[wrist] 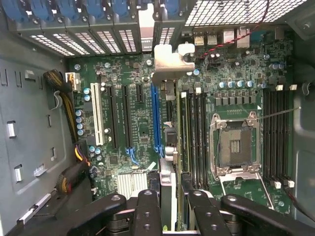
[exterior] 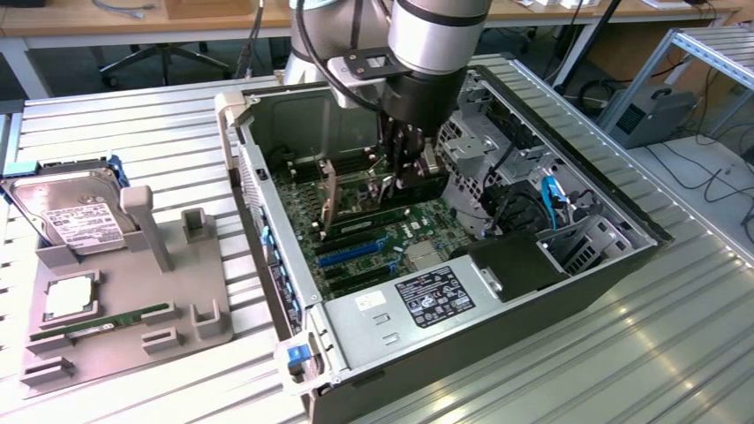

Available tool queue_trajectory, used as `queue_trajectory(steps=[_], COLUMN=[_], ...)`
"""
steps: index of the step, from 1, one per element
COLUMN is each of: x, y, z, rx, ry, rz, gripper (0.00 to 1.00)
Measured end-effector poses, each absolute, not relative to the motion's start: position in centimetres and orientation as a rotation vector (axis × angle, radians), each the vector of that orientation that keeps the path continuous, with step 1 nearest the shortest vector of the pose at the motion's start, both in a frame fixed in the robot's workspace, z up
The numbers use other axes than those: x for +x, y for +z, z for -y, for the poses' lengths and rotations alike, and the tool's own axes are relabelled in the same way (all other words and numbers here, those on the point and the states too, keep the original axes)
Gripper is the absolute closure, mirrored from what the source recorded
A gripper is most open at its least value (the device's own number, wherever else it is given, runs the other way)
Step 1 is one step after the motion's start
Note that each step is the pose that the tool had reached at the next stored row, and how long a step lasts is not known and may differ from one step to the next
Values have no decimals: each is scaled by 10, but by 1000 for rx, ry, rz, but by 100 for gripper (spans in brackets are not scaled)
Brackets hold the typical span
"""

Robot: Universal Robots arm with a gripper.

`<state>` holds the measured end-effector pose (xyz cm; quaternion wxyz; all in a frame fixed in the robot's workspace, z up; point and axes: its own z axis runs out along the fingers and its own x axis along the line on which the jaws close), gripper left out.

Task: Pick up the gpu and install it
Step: 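Insert the gpu into the slot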

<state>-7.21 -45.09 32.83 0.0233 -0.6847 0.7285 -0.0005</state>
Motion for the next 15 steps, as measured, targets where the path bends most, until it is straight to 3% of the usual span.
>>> queue_trajectory(steps=[15], x=[-88], y=[325], z=[454], rx=[-2120], ry=[-1], rz=[-2255], gripper=[73])
